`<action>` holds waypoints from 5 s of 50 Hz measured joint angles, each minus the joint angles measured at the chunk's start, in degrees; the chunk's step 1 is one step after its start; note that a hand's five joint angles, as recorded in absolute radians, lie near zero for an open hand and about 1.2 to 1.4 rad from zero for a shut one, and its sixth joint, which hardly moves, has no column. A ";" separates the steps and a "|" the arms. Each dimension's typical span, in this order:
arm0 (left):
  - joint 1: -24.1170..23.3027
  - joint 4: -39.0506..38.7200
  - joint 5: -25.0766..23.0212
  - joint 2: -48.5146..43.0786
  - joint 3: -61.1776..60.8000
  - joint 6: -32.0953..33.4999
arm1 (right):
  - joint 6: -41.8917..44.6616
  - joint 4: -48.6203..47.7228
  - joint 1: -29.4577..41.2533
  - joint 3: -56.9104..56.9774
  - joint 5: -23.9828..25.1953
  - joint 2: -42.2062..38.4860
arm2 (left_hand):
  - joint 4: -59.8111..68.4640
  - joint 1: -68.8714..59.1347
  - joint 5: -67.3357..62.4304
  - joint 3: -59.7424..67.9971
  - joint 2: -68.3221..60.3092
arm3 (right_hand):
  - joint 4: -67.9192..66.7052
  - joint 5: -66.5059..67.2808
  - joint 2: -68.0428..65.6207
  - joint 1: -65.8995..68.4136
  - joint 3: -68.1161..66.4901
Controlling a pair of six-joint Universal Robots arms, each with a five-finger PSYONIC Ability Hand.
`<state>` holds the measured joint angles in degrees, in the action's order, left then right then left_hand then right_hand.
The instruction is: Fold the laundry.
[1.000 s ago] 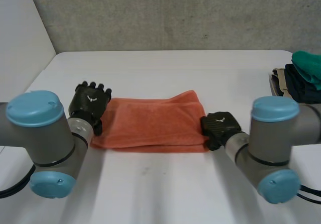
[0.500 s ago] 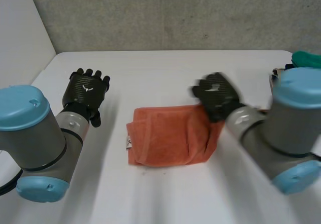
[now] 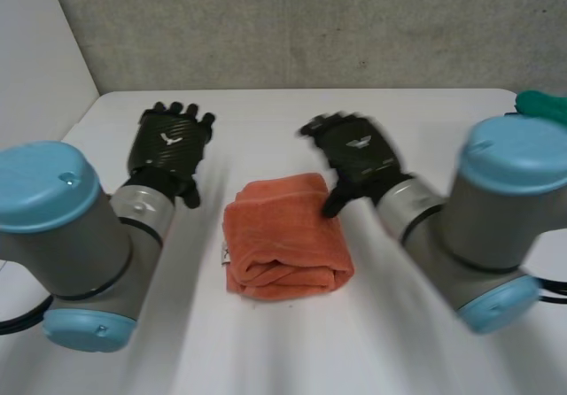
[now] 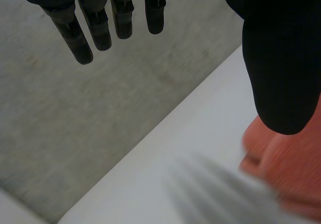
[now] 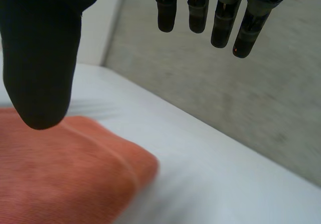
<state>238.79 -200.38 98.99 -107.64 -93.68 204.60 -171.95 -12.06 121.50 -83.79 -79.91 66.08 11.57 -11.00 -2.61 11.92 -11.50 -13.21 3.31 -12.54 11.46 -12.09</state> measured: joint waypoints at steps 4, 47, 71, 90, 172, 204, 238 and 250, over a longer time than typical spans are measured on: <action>-4.97 0.16 -0.13 -3.05 3.77 -3.17 | -7.76 2.66 -5.79 -1.81 -1.04 2.77 | 0.00 0.00 0.00 0.00 0.00 | 0.00 0.00 0.00 0.00 0.00; -4.23 16.56 -7.16 -5.79 14.72 2.94 | 7.60 7.63 1.38 4.33 -3.98 -3.47 | 0.00 0.00 0.12 0.00 0.00 | 0.00 -0.13 0.00 -1.26 0.00; 2.07 31.31 -30.42 1.60 23.77 -12.67 | 9.20 -14.44 11.86 -11.24 -6.08 -10.51 | 0.09 -0.21 0.11 0.00 -0.02 | 0.00 -0.14 0.00 -1.26 0.00; 1.69 31.03 -32.03 1.45 23.36 -12.42 | 15.99 -18.01 11.65 -3.60 -8.23 -17.93 | 0.09 -0.21 0.11 0.00 -0.03 | 0.00 -0.26 0.00 -1.26 0.00; 2.04 30.84 -31.92 1.82 22.17 -12.47 | 21.22 -3.52 -13.17 -1.79 4.33 -14.19 | 0.09 -0.21 0.12 0.00 -0.03 | 0.05 0.18 -0.06 -0.08 -0.06; 2.19 30.84 -31.89 1.84 22.09 -12.64 | 20.96 -4.13 -13.61 9.25 5.05 -19.90 | 0.09 -0.21 0.11 0.00 -0.03 | -52.80 44.88 -52.01 37.59 -53.03; 1.95 30.83 -31.80 1.97 21.61 -12.76 | -13.43 -37.57 -51.31 24.16 30.62 -14.75 | 0.08 -0.21 0.11 0.00 -0.03 | -53.14 44.88 -52.42 38.51 -53.39; 1.45 30.76 -31.73 2.00 21.26 -12.99 | -12.89 -39.45 -57.64 18.87 41.20 -25.85 | 0.08 -0.21 0.11 0.00 -0.03 | -53.14 45.00 -52.42 38.51 -53.39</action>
<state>240.24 -169.63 67.26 -105.64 -72.42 191.61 -184.84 -51.52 63.86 -64.92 -38.71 40.23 11.65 -11.21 -2.49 11.93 -11.53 -66.35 48.31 -64.96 49.97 -65.48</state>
